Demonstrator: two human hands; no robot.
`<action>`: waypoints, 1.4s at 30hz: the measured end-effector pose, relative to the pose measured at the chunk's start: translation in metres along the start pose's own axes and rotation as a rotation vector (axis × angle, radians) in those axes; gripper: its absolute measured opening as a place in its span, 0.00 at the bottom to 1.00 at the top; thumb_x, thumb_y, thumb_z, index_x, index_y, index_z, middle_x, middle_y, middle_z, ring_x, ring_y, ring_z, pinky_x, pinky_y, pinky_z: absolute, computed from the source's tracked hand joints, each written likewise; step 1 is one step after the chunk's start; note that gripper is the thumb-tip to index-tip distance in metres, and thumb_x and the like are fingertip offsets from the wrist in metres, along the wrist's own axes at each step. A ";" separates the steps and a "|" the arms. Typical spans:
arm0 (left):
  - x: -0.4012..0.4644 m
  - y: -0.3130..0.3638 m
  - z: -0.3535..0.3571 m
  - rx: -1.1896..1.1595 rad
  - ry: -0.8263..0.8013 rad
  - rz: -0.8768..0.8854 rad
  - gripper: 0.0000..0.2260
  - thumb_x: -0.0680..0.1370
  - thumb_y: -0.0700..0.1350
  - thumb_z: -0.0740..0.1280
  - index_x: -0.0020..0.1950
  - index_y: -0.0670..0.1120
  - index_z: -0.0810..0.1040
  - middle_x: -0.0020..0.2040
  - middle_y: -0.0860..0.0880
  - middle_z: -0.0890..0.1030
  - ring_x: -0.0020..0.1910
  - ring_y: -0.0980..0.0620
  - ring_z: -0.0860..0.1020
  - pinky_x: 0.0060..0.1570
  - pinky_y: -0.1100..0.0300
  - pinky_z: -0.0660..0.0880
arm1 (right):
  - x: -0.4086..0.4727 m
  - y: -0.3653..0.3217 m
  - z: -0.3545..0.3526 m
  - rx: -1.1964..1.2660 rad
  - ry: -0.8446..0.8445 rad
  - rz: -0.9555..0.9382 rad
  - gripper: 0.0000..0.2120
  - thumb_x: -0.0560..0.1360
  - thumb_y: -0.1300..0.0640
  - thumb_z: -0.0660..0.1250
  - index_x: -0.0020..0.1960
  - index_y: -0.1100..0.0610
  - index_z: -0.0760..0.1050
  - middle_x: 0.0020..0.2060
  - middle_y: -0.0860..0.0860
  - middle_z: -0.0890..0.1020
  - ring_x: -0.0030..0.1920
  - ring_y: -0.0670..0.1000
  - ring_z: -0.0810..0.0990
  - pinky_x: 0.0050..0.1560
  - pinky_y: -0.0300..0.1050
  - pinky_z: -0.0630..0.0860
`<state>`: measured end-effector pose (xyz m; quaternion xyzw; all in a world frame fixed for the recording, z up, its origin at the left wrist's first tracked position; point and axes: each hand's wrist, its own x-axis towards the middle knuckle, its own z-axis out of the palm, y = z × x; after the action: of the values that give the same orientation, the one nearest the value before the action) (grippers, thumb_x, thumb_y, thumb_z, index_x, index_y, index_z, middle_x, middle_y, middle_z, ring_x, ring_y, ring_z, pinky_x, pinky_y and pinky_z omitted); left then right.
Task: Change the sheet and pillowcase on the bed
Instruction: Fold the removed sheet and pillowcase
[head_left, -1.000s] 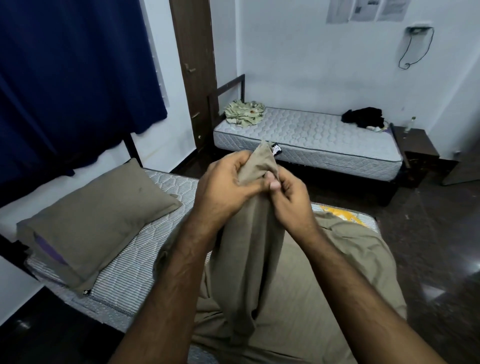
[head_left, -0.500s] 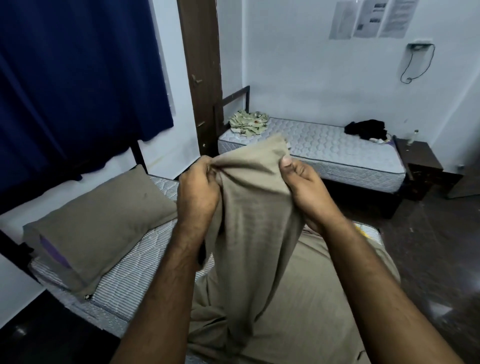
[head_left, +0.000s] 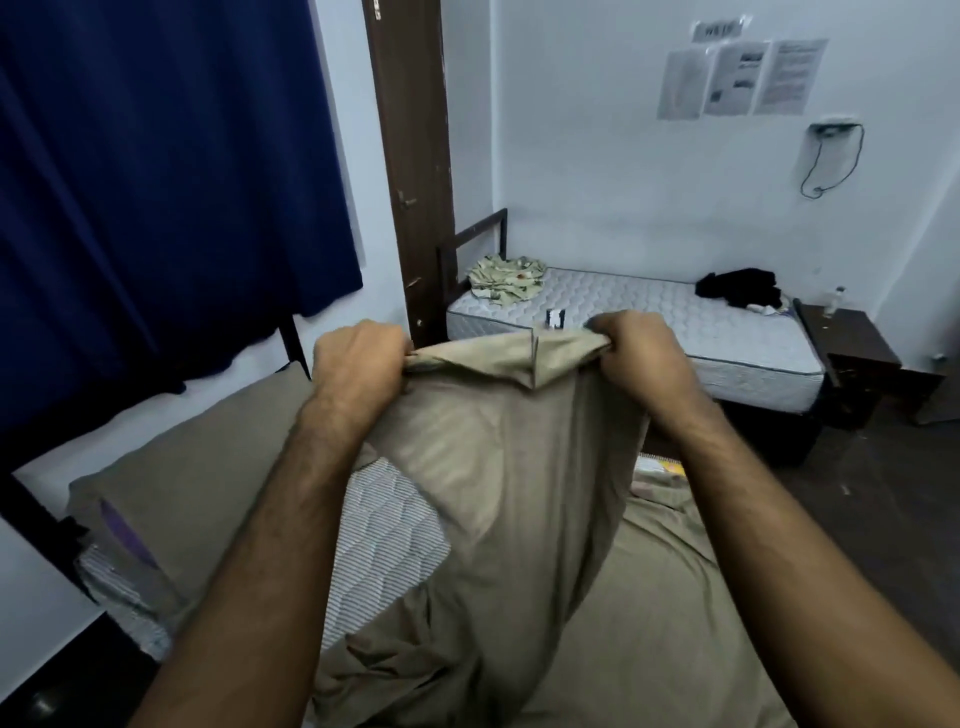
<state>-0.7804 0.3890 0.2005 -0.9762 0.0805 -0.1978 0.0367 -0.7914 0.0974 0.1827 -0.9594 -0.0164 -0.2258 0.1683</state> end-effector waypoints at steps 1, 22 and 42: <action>0.004 -0.004 0.002 -0.059 0.035 -0.041 0.07 0.76 0.51 0.71 0.51 0.52 0.83 0.49 0.45 0.82 0.51 0.41 0.80 0.48 0.51 0.73 | -0.005 -0.004 0.003 0.077 0.166 0.015 0.17 0.69 0.64 0.62 0.54 0.52 0.80 0.45 0.56 0.85 0.50 0.60 0.83 0.46 0.50 0.79; 0.048 0.013 -0.094 0.267 0.067 0.186 0.06 0.79 0.48 0.68 0.54 0.51 0.81 0.43 0.50 0.77 0.42 0.47 0.75 0.42 0.52 0.74 | 0.016 0.005 -0.033 0.735 -0.123 0.147 0.11 0.80 0.61 0.62 0.44 0.60 0.82 0.34 0.51 0.82 0.32 0.46 0.76 0.28 0.38 0.70; 0.085 0.068 -0.095 0.155 -0.049 0.631 0.34 0.66 0.76 0.68 0.55 0.49 0.70 0.40 0.51 0.74 0.40 0.47 0.75 0.39 0.54 0.70 | 0.031 0.036 -0.046 0.138 0.342 0.217 0.12 0.69 0.62 0.64 0.49 0.53 0.81 0.43 0.58 0.85 0.49 0.61 0.83 0.42 0.46 0.74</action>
<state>-0.7507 0.3034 0.3130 -0.9019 0.3628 -0.1589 0.1723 -0.7787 0.0466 0.2233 -0.8893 0.1006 -0.3644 0.2573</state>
